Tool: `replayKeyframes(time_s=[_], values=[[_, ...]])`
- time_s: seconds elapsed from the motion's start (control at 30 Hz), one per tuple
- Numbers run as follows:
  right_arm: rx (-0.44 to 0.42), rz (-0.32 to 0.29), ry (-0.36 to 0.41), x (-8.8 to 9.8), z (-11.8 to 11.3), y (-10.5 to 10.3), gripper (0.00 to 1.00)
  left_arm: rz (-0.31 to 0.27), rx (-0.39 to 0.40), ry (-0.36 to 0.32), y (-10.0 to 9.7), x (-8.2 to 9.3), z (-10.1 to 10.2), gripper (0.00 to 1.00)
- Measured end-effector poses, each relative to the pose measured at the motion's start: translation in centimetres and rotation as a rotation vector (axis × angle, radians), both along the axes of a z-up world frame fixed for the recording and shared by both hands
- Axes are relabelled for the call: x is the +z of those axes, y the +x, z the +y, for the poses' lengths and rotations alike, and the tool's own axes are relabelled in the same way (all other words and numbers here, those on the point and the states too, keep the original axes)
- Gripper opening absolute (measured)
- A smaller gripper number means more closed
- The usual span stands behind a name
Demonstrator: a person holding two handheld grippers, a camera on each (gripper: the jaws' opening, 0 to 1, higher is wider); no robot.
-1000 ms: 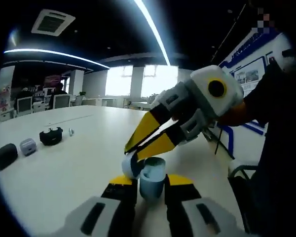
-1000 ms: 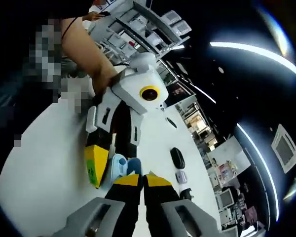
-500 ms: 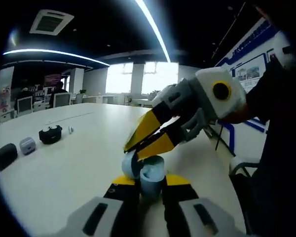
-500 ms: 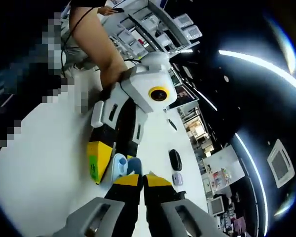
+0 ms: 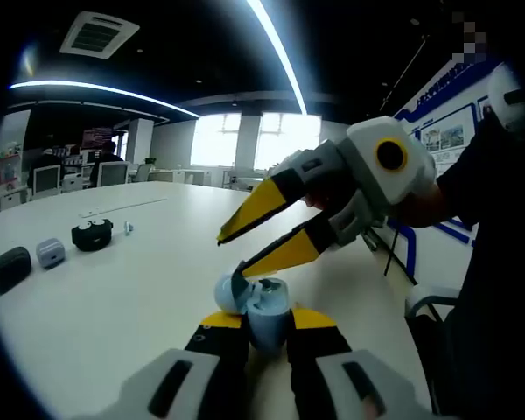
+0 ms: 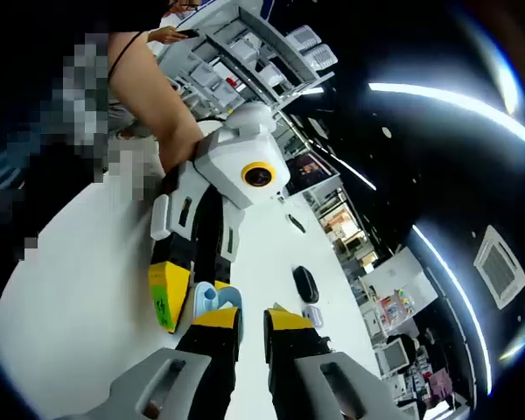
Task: Pick up the earbuds from the table and place the earbuds into the earbud case
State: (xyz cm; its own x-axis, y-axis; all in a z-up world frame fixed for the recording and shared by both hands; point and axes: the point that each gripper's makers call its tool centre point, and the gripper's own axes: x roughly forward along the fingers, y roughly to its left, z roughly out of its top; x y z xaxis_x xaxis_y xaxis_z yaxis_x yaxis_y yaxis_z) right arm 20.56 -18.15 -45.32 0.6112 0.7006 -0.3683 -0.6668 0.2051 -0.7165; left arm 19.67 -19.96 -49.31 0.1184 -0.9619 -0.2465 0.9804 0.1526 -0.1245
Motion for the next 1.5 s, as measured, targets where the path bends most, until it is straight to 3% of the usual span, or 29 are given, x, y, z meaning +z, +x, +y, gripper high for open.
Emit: replayKeyframes(time_s=[0.23, 0.4, 0.63, 0.9, 1.17, 1.37, 1.5], values=[[-0.076, 0.085, 0.118, 0.2, -2.2, 0.1, 0.10, -0.026, 0.003, 0.025, -0.1, -0.3, 0.0, 0.19], [-0.194, 0.255, 0.303, 0.1, -4.9, 1.1, 0.11, -0.037, 0.012, 0.027, -0.1, -0.3, 0.2, 0.19], [-0.334, 0.468, 0.464, -1.6, -7.1, 2.2, 0.15, -0.058, 0.045, 0.039, -0.1, -0.3, 0.8, 0.19], [-0.433, 0.579, 0.632, -1.4, -8.4, 5.5, 0.17, -0.062, 0.053, 0.036, -0.1, -0.4, 0.9, 0.19], [-0.496, 0.601, 0.597, -1.6, -9.9, 9.1, 0.18, -0.064, 0.051, 0.032, -0.1, -0.6, 0.9, 0.19], [-0.580, 0.698, 0.603, -1.7, -10.9, 12.5, 0.21, -0.065, 0.050, 0.029, -0.1, -0.6, 0.9, 0.19], [-0.628, 0.707, 0.550, -2.2, -11.6, 14.5, 0.22, -0.066, 0.048, 0.027, -0.1, -0.6, 0.9, 0.19]])
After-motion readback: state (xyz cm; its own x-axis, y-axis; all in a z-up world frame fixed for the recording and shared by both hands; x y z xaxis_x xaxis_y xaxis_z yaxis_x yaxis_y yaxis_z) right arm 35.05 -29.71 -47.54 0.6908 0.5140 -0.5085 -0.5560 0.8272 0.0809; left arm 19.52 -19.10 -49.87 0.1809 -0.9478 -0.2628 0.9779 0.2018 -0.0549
